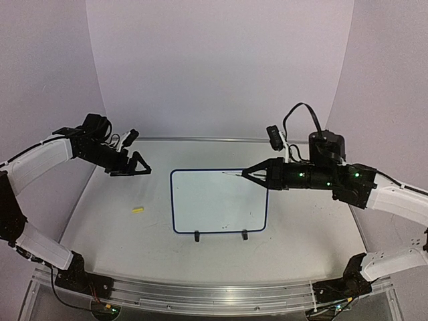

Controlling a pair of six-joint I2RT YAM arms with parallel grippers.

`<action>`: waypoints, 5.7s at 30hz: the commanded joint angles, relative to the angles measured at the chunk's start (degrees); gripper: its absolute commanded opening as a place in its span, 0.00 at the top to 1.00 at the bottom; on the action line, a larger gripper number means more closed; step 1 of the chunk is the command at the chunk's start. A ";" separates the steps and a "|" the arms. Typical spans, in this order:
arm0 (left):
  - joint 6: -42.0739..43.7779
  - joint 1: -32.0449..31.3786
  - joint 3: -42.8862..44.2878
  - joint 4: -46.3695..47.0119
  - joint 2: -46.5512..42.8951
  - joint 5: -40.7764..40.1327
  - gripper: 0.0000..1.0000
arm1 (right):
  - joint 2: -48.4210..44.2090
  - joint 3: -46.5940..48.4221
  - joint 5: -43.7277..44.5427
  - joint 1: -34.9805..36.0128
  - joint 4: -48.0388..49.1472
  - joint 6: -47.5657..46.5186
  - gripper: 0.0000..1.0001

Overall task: Write a sentence on the whiteboard
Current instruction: Hold the whiteboard at the center of the board, then write a sentence on the whiteboard.

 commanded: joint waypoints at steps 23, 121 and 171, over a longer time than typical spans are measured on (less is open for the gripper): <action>16.27 -7.26 4.57 9.51 10.36 21.59 0.55 | 24.42 8.13 16.48 10.87 20.21 3.03 1.00; 20.54 -11.10 4.35 6.41 13.04 13.19 1.00 | 33.80 13.78 26.39 11.05 16.70 3.51 1.00; 20.38 -11.41 4.21 6.55 12.84 12.09 1.00 | 33.03 15.95 24.45 11.60 16.17 3.13 1.00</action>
